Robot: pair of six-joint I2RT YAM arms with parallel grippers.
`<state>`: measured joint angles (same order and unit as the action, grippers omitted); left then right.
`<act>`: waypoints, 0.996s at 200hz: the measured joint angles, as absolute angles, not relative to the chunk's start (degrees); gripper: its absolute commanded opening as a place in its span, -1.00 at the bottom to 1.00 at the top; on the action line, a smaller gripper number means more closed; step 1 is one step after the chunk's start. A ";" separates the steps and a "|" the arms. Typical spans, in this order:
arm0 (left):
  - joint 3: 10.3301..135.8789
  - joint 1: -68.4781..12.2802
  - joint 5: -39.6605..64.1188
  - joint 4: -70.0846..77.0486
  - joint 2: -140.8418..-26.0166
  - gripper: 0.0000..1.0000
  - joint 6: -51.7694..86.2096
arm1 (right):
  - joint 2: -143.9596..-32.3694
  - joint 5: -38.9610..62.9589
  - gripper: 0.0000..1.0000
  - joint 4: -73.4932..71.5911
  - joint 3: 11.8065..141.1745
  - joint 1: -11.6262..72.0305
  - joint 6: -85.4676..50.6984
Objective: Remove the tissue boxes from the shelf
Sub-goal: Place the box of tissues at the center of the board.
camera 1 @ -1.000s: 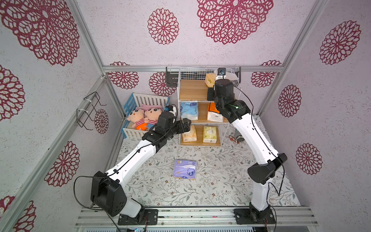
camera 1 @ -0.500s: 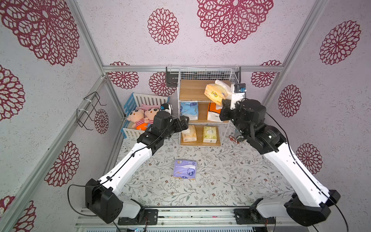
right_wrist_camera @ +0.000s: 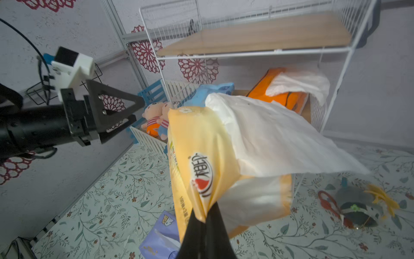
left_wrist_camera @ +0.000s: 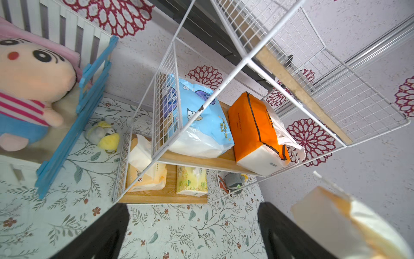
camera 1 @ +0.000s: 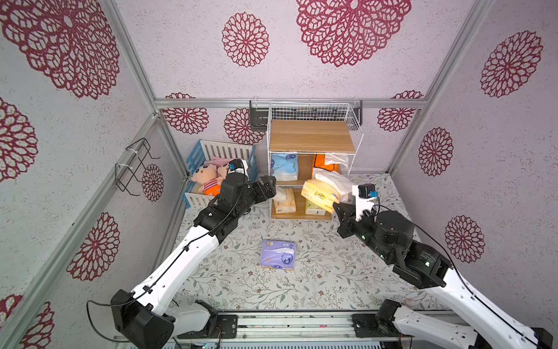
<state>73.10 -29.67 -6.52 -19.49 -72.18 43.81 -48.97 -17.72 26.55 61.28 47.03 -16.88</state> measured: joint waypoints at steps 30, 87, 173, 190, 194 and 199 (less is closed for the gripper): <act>73.10 -30.15 -9.34 -21.32 -68.51 0.94 44.53 | -47.16 -18.20 -1.00 25.43 50.43 49.23 -21.45; 72.99 -32.12 -12.80 -23.92 -64.84 0.94 45.91 | -46.65 -18.63 -1.00 19.16 26.85 50.17 -29.30; 69.10 -34.50 -14.72 -27.49 -63.46 0.94 48.73 | -46.78 -16.91 0.32 17.04 24.36 50.24 -35.42; 69.08 -35.11 -14.94 -28.47 -62.72 0.94 49.21 | -46.57 -16.60 0.34 19.40 28.10 50.26 -35.81; 69.04 -35.20 -15.05 -28.62 -62.43 0.94 49.39 | -46.48 -16.62 0.36 19.97 29.10 50.28 -35.86; 68.99 -35.27 -15.20 -28.80 -61.98 0.94 49.47 | -46.33 -16.64 0.39 20.80 30.33 50.28 -36.03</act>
<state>68.99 -35.27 -15.20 -28.80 -61.98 49.47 -46.33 -16.64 20.80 30.33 50.28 -36.03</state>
